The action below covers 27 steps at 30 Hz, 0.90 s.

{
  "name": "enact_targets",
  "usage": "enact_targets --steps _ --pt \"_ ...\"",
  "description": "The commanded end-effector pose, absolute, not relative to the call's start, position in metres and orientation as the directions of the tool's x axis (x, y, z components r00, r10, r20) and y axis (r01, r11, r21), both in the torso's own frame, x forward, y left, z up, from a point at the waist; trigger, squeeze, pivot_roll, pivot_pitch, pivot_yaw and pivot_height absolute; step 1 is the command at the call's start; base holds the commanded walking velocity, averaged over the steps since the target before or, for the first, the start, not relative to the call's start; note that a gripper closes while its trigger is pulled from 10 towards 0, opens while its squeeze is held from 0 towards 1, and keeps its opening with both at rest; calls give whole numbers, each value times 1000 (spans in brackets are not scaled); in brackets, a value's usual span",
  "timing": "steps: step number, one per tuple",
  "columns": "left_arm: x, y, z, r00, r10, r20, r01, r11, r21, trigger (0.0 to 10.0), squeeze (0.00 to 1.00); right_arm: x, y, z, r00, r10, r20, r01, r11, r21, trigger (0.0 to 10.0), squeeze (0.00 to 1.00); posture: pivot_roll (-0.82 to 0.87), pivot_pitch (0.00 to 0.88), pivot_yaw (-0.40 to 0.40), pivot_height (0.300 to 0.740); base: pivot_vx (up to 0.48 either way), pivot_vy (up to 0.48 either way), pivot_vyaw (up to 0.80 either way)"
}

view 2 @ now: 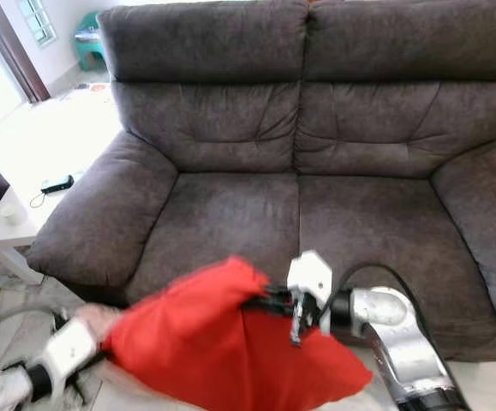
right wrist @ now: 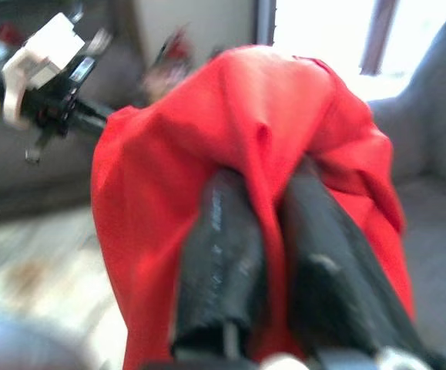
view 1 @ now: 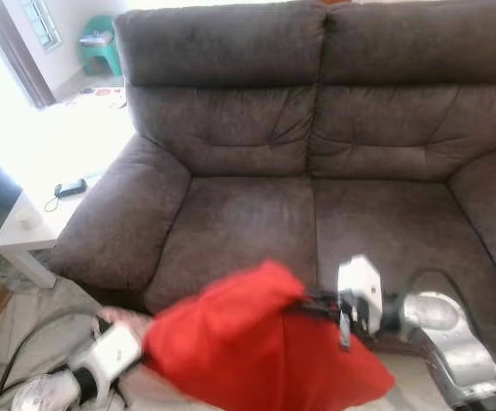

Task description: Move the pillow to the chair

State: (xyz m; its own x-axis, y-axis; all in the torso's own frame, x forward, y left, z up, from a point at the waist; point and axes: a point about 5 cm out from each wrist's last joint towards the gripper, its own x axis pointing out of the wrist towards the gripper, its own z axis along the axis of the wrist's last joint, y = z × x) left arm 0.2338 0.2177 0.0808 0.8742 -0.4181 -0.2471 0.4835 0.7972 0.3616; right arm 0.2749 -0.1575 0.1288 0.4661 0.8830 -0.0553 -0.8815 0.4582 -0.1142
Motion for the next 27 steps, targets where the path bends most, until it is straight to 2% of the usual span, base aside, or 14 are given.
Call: enact_targets --steps 1,3,7,9,12,15,19,22,27 --pt "247 214 106 924 -367 -103 379 854 358 10000 0 282 -153 143 517 856 21 -839 512 -183 10000 0 40 29 58 740 0 0 0" --pt "256 206 120 946 -323 -8 308 893 328 10000 0 287 -155 138 610 792 18 -771 599 -216 10000 0 33 27 55 740 0 0 0" --pt "262 199 126 958 -286 40 264 923 282 10000 0 293 -158 139 695 717 54 -694 688 -211 10000 0 34 29 55 740 0 0 0" --pt "266 190 133 964 -251 82 224 941 254 10000 0 302 -165 139 800 595 76 -567 792 -227 10000 0 34 29 55 740 0 0 0" --pt "272 182 145 972 -187 144 154 964 215 10000 0 304 -168 141 862 490 129 -464 865 -190 10000 0 31 39 53 740 0 0 0" --pt "277 173 158 966 -137 217 93 975 201 10000 0 303 -163 143 900 399 176 -380 915 -132 10000 0 38 42 51 740 0 0 0" --pt "282 166 163 966 -78 246 30 980 196 10000 0 301 -159 149 932 282 227 -275 959 -66 10000 0 40 49 54 740 0 0 0" --pt "283 157 162 965 -101 241 35 963 266 10000 0 298 -152 153 925 287 250 -285 957 -45 10000 0 39 53 58 740 0 0 0" --pt "286 149 164 963 -96 252 32 968 248 10000 0 297 -150 151 935 252 251 -255 967 -23 10000 0 32 53 62 740 0 0 0"
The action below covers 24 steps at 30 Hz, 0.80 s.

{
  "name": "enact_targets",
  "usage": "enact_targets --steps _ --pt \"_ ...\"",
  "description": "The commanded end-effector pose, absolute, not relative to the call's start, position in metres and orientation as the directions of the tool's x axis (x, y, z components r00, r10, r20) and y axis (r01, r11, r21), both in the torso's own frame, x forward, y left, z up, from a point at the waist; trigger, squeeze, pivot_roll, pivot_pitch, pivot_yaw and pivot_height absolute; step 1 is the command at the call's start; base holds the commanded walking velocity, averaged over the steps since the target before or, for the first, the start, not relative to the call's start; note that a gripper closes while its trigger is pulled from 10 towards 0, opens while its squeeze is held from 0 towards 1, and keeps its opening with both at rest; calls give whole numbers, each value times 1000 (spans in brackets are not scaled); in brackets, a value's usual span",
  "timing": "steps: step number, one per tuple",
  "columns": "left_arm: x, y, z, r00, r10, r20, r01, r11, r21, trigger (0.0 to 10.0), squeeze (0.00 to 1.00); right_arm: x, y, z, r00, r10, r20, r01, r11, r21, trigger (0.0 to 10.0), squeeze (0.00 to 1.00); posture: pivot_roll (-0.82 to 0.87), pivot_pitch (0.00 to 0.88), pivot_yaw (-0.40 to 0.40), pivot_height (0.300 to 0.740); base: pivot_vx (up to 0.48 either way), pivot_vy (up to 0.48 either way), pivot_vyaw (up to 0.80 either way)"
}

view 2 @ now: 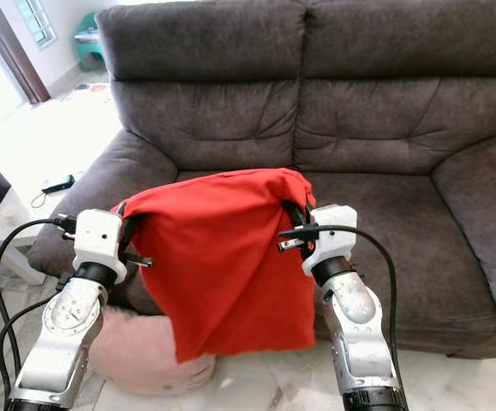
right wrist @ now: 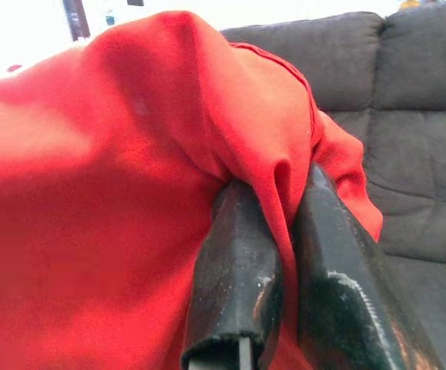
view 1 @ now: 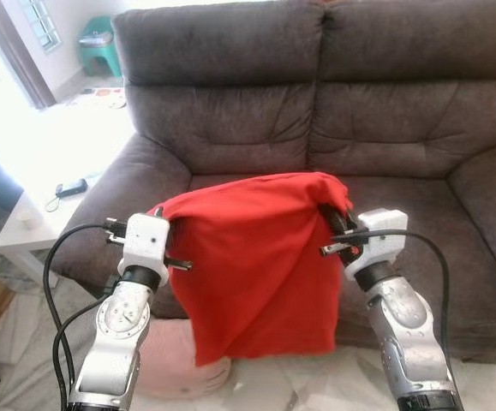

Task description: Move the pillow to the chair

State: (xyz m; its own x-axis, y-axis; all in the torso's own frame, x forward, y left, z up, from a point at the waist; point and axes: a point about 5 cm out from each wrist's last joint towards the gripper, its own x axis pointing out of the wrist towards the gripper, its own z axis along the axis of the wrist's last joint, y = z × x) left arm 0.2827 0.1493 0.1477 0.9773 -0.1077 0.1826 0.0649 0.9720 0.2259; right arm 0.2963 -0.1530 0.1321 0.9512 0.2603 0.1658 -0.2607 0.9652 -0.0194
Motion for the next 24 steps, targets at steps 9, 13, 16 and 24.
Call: enact_targets --steps 9,13,16,24 --pt "285 153 162 968 -60 244 -8 963 270 10000 0 297 -149 156 937 218 272 -220 975 -25 10000 0 23 27 59 740 0 0 0" --pt "285 153 161 967 -61 246 -6 964 266 10000 0 298 -150 156 938 211 275 -212 977 -24 10000 0 21 16 59 740 0 0 0" --pt "285 152 161 967 -65 246 -4 963 268 10000 0 300 -149 159 934 209 288 -211 977 -24 10000 0 16 4 60 740 0 -317 0" --pt "286 155 161 967 -72 245 2 962 273 10000 0 301 -150 157 937 208 282 -203 978 -48 10000 0 5 0 59 740 0 -312 0"
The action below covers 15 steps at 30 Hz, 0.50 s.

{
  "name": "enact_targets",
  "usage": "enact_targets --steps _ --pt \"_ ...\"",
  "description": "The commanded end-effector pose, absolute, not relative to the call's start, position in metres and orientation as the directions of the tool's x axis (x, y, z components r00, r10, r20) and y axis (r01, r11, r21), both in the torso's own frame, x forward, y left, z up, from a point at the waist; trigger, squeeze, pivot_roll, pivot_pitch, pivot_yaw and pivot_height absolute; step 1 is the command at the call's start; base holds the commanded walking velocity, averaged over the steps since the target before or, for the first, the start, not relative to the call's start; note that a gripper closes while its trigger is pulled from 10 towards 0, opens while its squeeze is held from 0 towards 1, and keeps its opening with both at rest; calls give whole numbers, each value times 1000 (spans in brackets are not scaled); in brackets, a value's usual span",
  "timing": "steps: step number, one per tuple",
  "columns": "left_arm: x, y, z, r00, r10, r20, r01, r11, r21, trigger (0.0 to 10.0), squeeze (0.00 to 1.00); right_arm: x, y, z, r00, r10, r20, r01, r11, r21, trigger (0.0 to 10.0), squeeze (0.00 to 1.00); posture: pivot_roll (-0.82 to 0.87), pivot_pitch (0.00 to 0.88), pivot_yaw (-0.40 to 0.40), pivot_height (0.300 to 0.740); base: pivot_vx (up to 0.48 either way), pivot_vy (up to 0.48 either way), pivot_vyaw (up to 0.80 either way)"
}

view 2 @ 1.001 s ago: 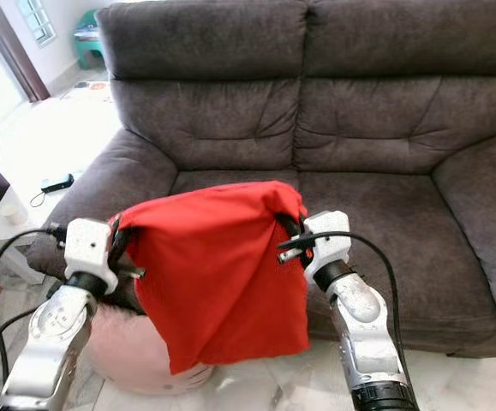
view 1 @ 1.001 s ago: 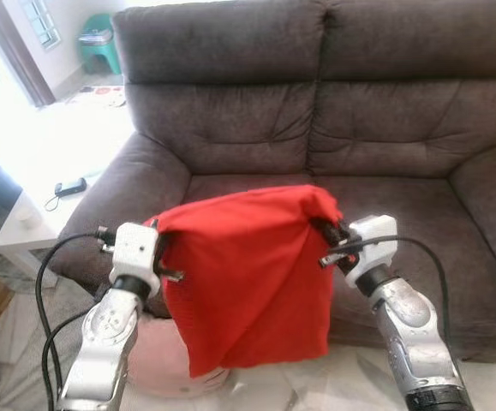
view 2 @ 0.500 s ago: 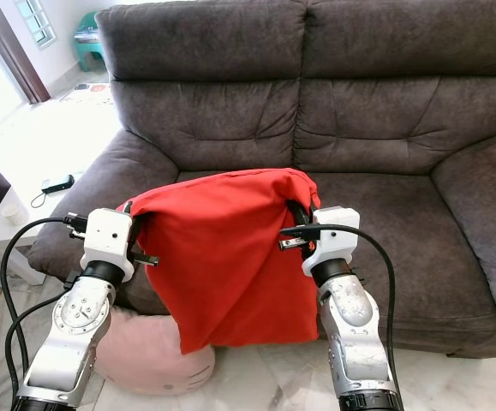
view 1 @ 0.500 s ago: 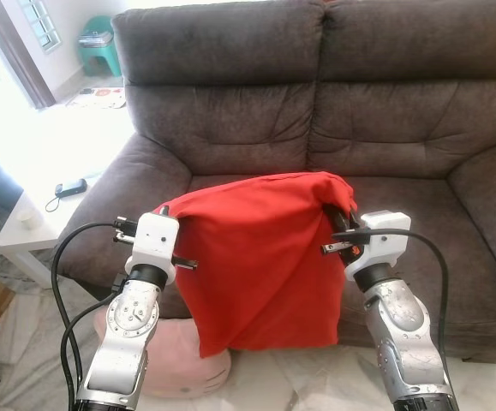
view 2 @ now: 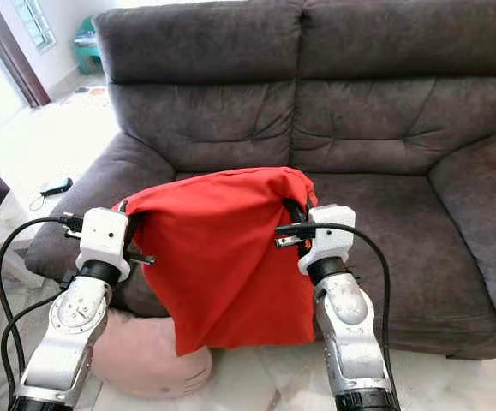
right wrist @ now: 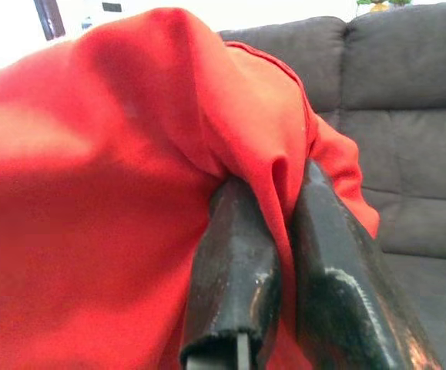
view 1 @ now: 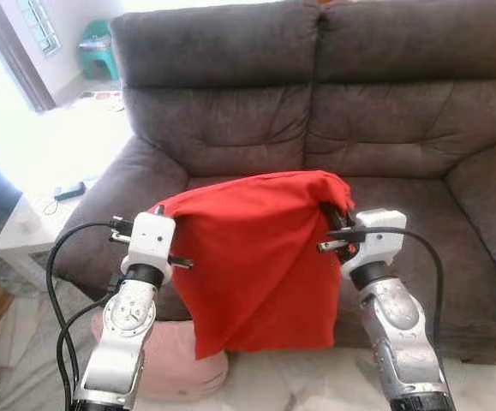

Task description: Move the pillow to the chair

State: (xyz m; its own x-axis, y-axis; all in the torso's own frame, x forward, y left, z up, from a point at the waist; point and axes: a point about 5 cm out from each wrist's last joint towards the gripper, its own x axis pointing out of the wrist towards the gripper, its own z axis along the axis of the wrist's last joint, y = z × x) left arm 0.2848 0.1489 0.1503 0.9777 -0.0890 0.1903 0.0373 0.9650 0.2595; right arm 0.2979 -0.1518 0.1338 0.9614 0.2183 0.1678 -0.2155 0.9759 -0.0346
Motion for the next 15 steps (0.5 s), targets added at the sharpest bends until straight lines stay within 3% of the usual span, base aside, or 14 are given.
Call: enact_targets --steps 1,8,15 --pt "286 155 161 967 -72 245 2 962 274 10000 0 300 -150 157 937 207 283 -202 978 -45 10000 0 5 0 58 740 0 -307 0" --pt "285 155 159 967 -80 240 10 961 278 10000 0 303 -151 157 943 199 268 -194 980 -45 10000 0 4 0 56 740 0 -282 0" --pt "285 155 158 968 -82 239 10 958 285 10000 0 304 -150 159 935 212 284 -206 977 -51 10000 0 7 0 51 740 0 -269 -686"
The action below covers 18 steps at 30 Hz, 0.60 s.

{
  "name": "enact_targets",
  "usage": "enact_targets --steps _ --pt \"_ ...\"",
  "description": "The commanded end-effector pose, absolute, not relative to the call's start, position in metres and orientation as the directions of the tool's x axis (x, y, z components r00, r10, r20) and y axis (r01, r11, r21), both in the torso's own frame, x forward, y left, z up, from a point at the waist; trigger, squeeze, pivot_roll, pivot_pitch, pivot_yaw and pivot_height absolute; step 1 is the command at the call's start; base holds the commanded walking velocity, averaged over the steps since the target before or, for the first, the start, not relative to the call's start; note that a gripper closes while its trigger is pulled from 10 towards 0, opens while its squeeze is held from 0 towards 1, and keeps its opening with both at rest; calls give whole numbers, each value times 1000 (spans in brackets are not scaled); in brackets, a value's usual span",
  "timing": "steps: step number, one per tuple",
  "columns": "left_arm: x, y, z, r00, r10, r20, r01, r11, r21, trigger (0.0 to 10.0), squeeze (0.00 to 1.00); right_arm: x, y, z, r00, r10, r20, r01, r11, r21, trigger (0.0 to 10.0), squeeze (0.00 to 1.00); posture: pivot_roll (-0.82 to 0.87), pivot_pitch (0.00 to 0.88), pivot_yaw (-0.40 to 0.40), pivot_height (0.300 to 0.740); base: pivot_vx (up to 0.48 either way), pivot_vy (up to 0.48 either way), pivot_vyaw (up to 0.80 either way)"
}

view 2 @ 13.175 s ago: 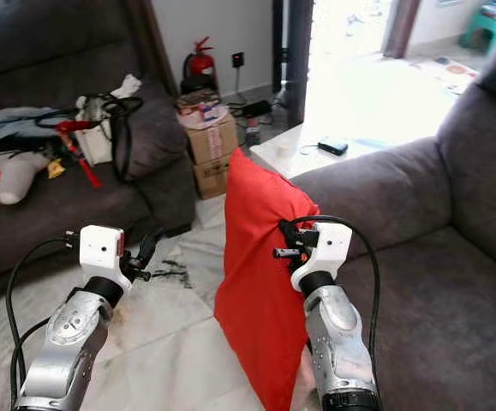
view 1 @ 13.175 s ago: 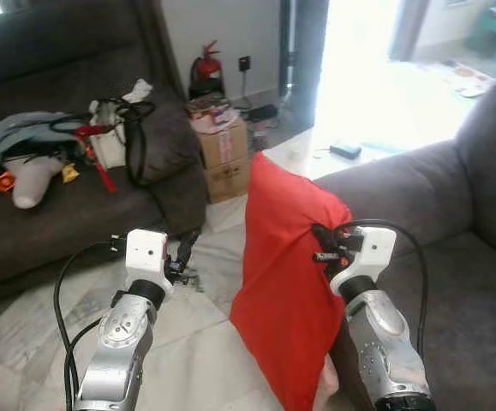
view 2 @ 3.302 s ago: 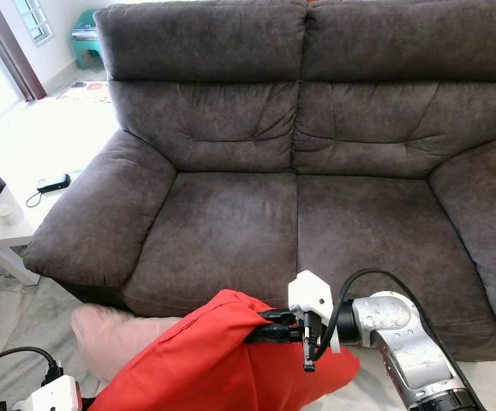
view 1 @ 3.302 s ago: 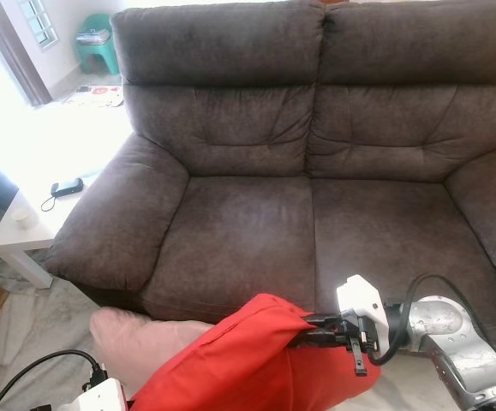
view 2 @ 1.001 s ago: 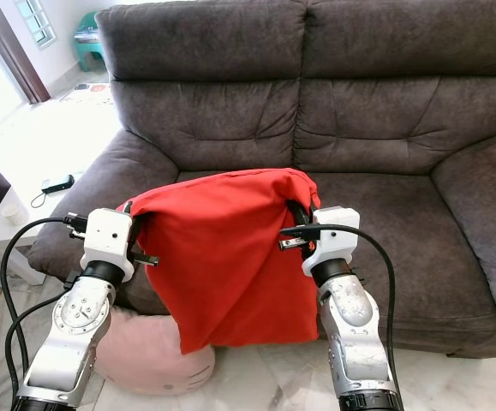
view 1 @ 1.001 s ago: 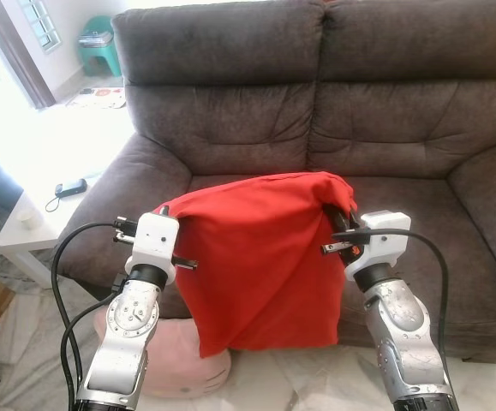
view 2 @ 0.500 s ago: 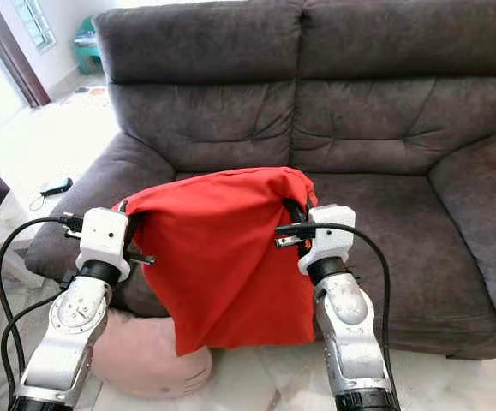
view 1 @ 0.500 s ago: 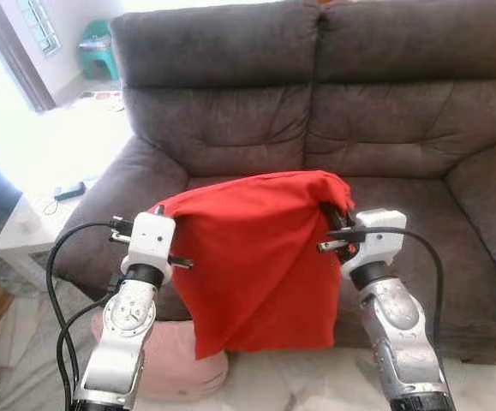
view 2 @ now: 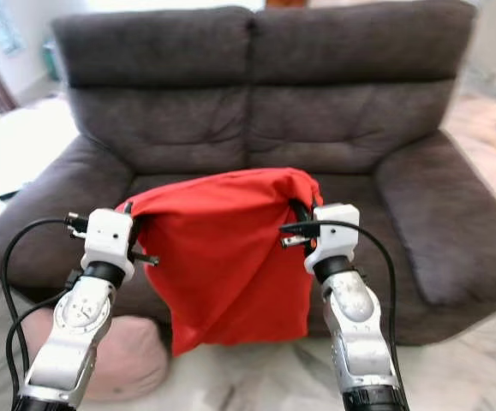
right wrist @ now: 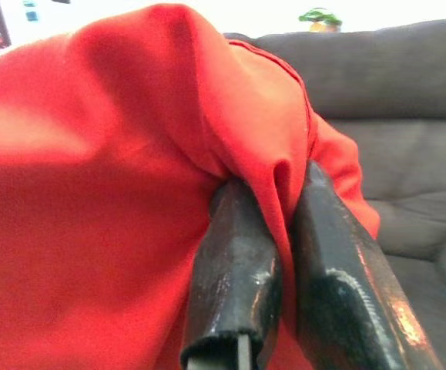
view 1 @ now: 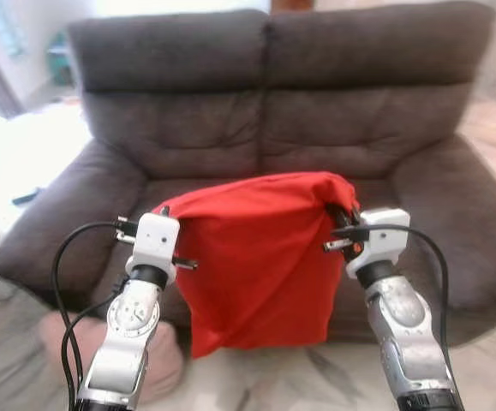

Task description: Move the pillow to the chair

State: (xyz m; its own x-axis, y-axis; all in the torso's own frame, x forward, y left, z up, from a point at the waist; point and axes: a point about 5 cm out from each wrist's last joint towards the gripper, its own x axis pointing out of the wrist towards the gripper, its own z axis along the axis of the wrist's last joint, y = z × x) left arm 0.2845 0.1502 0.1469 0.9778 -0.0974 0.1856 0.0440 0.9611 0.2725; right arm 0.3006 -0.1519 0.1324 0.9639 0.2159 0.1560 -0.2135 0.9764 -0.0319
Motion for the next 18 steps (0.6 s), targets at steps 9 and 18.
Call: enact_targets --steps 9,18 --pt "284 159 158 969 -71 238 0 958 288 10000 0 306 -150 160 935 207 286 -206 978 -37 10000 0 12 3 44 740 0 -267 0" --pt "283 159 158 968 -70 240 -3 956 292 10000 0 307 -148 161 934 214 287 -214 976 -33 10000 0 16 13 42 740 0 0 0"
